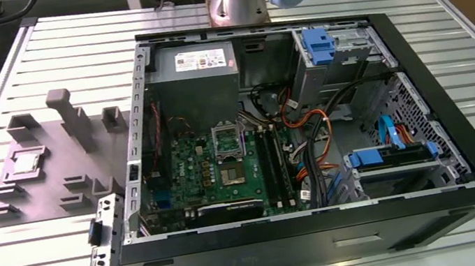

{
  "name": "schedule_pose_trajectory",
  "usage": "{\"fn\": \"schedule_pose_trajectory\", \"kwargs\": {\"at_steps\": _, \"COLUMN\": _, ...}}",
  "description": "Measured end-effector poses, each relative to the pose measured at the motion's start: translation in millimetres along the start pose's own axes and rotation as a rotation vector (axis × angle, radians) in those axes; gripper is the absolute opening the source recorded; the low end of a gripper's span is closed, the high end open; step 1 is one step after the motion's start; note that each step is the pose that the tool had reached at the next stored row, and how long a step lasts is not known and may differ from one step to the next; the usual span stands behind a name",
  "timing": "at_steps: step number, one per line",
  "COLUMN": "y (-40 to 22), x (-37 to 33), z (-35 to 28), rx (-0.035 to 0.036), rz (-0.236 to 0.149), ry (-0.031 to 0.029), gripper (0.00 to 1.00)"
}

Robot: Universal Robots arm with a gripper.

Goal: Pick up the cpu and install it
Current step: 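Pick up the cpu and move it towards the insertion slot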

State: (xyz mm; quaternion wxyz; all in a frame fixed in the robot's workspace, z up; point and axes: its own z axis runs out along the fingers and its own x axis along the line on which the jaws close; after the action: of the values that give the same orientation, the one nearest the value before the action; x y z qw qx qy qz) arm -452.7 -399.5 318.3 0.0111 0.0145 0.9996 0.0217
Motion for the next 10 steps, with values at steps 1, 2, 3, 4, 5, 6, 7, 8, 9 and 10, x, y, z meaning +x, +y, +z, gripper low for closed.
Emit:
{"fn": "schedule_pose_trajectory", "kwargs": {"at_steps": 1, "y": -0.1, "x": 0.0, "z": 1.0, "rx": 0.0, "rz": 0.0, "ry": 0.0, "gripper": 0.61}}
{"fn": "schedule_pose_trajectory", "kwargs": {"at_steps": 2, "y": -0.1, "x": 0.0, "z": 2.1, "rx": -0.0008, "rz": 0.0, "ry": 0.0, "gripper": 0.61}}
{"fn": "schedule_pose_trajectory", "kwargs": {"at_steps": 3, "y": -0.1, "x": 0.1, "z": 3.0, "rx": -0.0018, "rz": 0.0, "ry": -0.0001, "gripper": 0.61}}
{"fn": "schedule_pose_trajectory", "kwargs": {"at_steps": 4, "y": -0.2, "x": 0.1, "z": 3.7, "rx": -0.0025, "rz": 0.0, "ry": 0.0, "gripper": 0.61}}
{"fn": "schedule_pose_trajectory", "kwargs": {"at_steps": 5, "y": -0.2, "x": 0.1, "z": 4.4, "rx": -0.0032, "rz": 0.0, "ry": 0.0, "gripper": 0.61}}
{"fn": "schedule_pose_trajectory", "kwargs": {"at_steps": 6, "y": -0.2, "x": 0.1, "z": 4.9, "rx": -0.0041, "rz": 0.0, "ry": 0.0001, "gripper": 0.61}}
{"fn": "schedule_pose_trajectory", "kwargs": {"at_steps": 7, "y": -0.3, "x": 0.1, "z": 5.3, "rx": -0.0063, "rz": 0.0, "ry": 0.0003, "gripper": 0.61}}
{"fn": "schedule_pose_trajectory", "kwargs": {"at_steps": 8, "y": -0.3, "x": 0.1, "z": 5.6, "rx": -0.0077, "rz": 0.0, "ry": 0.0005, "gripper": 0.61}}
{"fn": "schedule_pose_trajectory", "kwargs": {"at_steps": 9, "y": -0.3, "x": 0.1, "z": 5.8, "rx": -0.0085, "rz": 0.0, "ry": 0.0005, "gripper": 0.61}}
{"fn": "schedule_pose_trajectory", "kwargs": {"at_steps": 10, "y": -0.3, "x": 0.1, "z": 5.9, "rx": -0.009, "rz": 0.0, "ry": 0.0003, "gripper": 0.61}}
